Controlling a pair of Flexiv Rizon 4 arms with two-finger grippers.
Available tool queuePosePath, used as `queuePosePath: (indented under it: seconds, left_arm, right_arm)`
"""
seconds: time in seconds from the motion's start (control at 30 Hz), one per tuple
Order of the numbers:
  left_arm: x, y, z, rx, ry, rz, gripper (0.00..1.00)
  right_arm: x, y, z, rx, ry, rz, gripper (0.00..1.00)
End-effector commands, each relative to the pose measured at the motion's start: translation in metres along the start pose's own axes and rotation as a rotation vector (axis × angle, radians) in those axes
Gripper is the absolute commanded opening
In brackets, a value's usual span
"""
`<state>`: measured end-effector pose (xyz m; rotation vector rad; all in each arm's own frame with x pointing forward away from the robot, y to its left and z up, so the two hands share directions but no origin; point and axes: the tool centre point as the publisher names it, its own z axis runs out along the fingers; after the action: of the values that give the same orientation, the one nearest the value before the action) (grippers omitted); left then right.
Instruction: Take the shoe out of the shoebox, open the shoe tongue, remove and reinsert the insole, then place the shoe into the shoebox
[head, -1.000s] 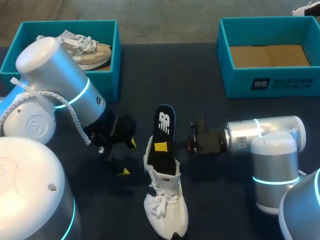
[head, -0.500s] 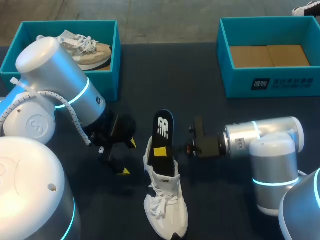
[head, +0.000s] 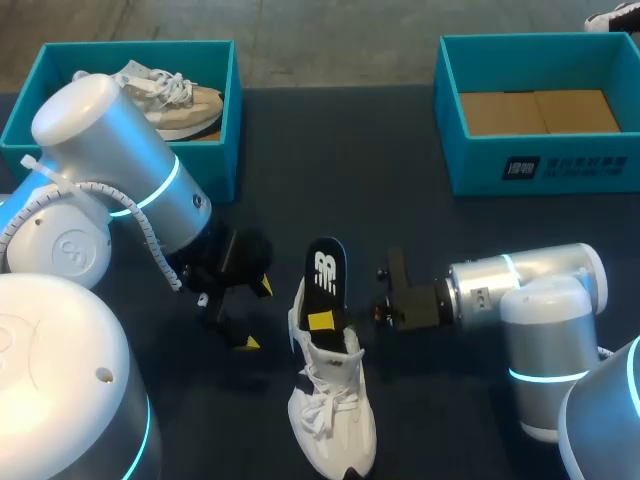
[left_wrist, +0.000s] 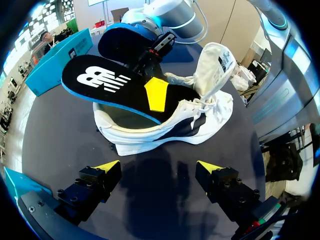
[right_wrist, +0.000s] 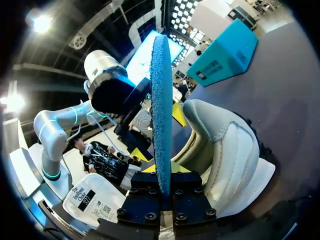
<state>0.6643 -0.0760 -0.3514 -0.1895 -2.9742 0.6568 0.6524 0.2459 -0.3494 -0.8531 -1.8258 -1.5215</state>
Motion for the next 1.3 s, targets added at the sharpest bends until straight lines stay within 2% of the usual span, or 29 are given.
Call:
queuePosePath:
  seconds: [0.03,0.1,0.13,0.17,0.23,0.27,0.53,0.67,0.73,1.0,1.1,1.3]
  left_arm:
    - [0.002,0.001,0.000,0.001,-0.003,0.000,1.00]
    - [0.002,0.001,0.000,0.001,-0.003,0.000,1.00]
    - [0.002,0.001,0.000,0.001,-0.003,0.000,1.00]
    - [0.002,0.001,0.000,0.001,-0.003,0.000,1.00]
    - [0.002,0.001,0.000,0.001,-0.003,0.000,1.00]
    - [0.002,0.001,0.000,0.001,-0.003,0.000,1.00]
    - [0.002,0.001,0.000,0.001,-0.003,0.000,1.00]
    - [0.002,0.001,0.000,0.001,-0.003,0.000,1.00]
    - [0.002,0.001,0.000,0.001,-0.003,0.000,1.00]
    - [0.002,0.001,0.000,0.001,-0.003,0.000,1.00]
    - [0.002,0.001,0.000,0.001,-0.003,0.000,1.00]
    - [0.002,0.001,0.000,0.001,-0.003,0.000,1.00]
  right_arm:
    - [0.002,-0.001,0.002,0.008,-0.005,0.002,0.00]
    - [0.003,0.000,0.002,0.002,-0.009,-0.004,0.00]
    - [0.004,0.002,0.001,-0.002,-0.011,-0.008,0.06]
    - [0.004,0.003,0.001,-0.004,-0.013,-0.013,0.17]
    - [0.005,0.007,0.001,-0.012,-0.021,-0.025,0.33]
    - [0.005,0.009,0.001,-0.014,-0.025,-0.032,0.37]
    - [0.007,0.023,-0.003,-0.060,-0.054,-0.078,0.34]
    - [0.005,0.032,-0.007,-0.140,-0.084,-0.102,0.34]
    - [0.004,0.034,-0.009,-0.166,-0.093,-0.100,0.28]
    - [-0.001,0.039,-0.011,-0.207,-0.098,-0.095,0.23]
    - [-0.003,0.041,-0.011,-0.213,-0.103,-0.079,0.00]
    - [-0.007,0.041,-0.009,-0.168,-0.090,-0.048,0.00]
